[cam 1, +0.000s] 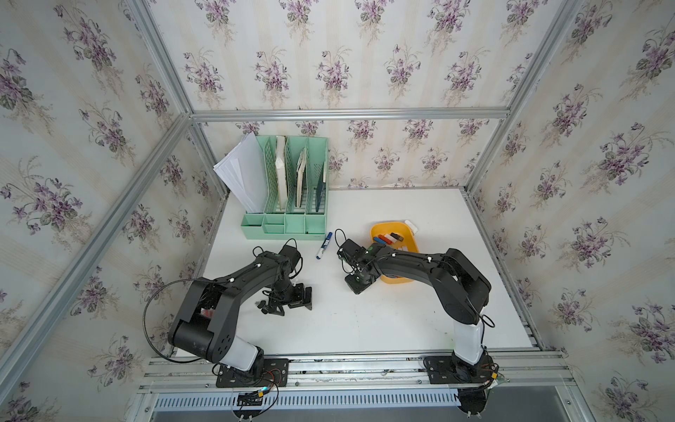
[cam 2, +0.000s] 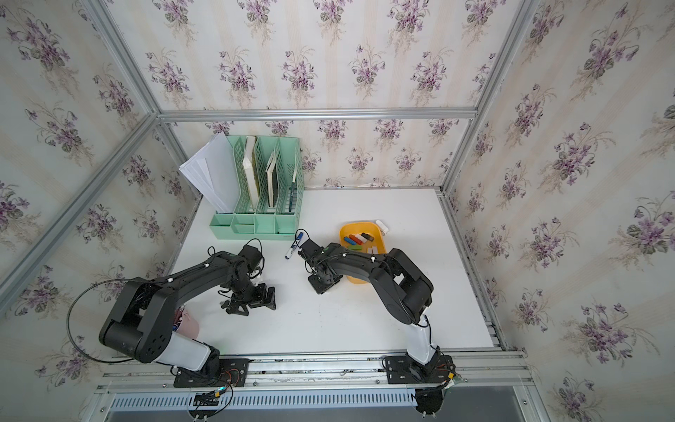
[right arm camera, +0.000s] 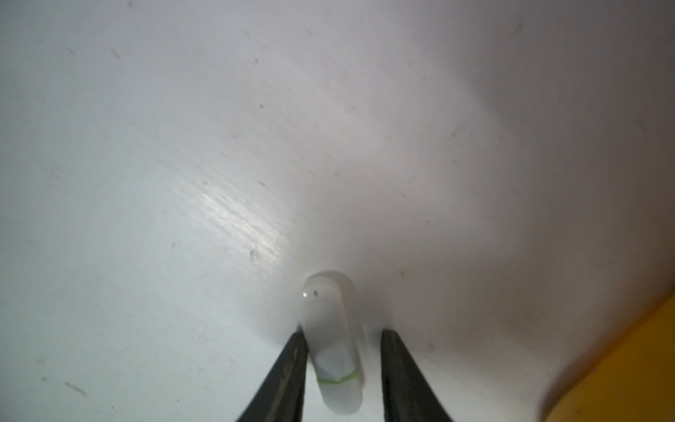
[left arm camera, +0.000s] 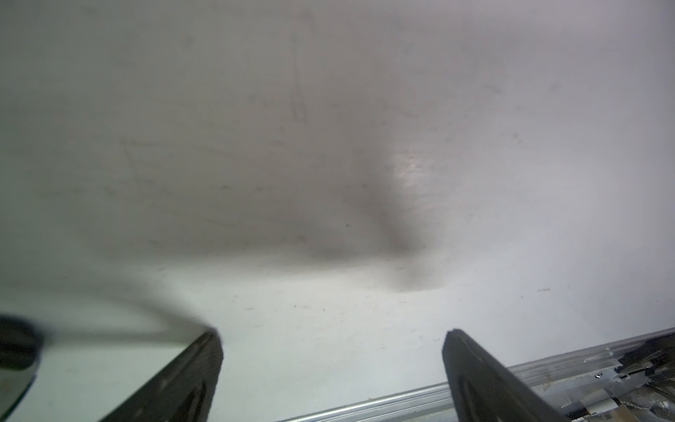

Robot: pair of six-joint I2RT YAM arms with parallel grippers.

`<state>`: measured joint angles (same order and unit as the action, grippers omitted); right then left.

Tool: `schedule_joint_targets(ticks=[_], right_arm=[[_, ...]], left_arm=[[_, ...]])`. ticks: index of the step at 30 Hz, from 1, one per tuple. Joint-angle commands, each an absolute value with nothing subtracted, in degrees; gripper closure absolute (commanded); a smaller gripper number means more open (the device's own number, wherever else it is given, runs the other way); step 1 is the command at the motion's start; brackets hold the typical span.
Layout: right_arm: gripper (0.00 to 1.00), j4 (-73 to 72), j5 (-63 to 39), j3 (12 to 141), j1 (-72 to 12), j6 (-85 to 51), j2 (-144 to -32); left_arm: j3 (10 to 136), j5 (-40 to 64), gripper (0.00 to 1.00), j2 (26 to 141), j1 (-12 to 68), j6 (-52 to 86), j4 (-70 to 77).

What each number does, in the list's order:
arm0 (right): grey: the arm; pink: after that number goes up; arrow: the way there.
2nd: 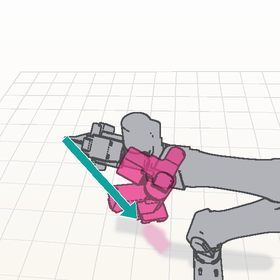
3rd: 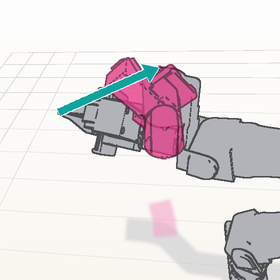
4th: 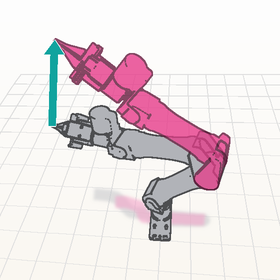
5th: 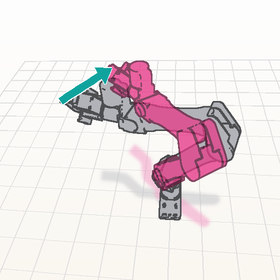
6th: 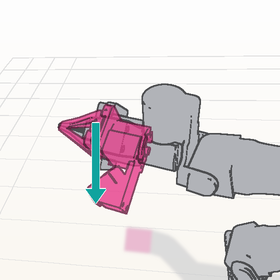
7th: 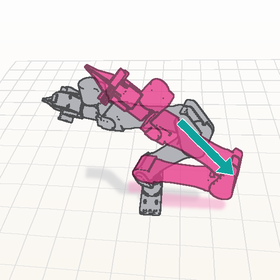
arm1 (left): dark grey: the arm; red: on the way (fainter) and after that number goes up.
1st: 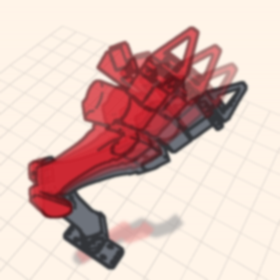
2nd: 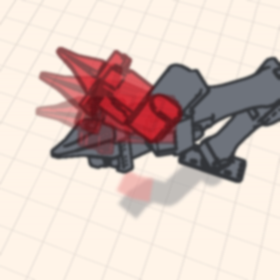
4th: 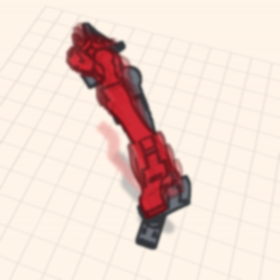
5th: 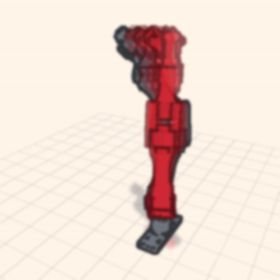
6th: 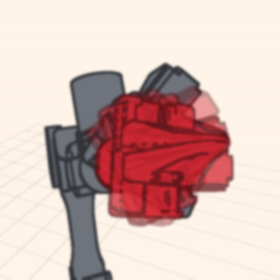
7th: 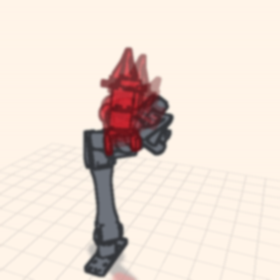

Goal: Put the usb flash drive into the storage box
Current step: Pick up the USB flash from the center of the board, then place the USB flash in the storage box.

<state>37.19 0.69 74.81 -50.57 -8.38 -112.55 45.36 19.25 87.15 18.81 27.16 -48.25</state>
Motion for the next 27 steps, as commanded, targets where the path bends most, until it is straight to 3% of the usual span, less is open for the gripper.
schedule_joint_targets(ticks=[1,8,27], right_arm=[[0.66,37.9,-0.3,74.4,-50.6,-8.6,-113.1],[0.76,38.3,-0.1,74.6,-50.6,-9.0,-112.9],[0.8,41.2,2.9,79.0,-48.6,-11.6,-108.6]], left_arm=[[45.1,19.4,0.01,87.6,18.8,27.0,-48.2],[45.0,19.4,0.01,87.7,18.9,27.0,-48.1],[45.2,19.3,0.01,87.9,19.1,27.0,-48.2]])
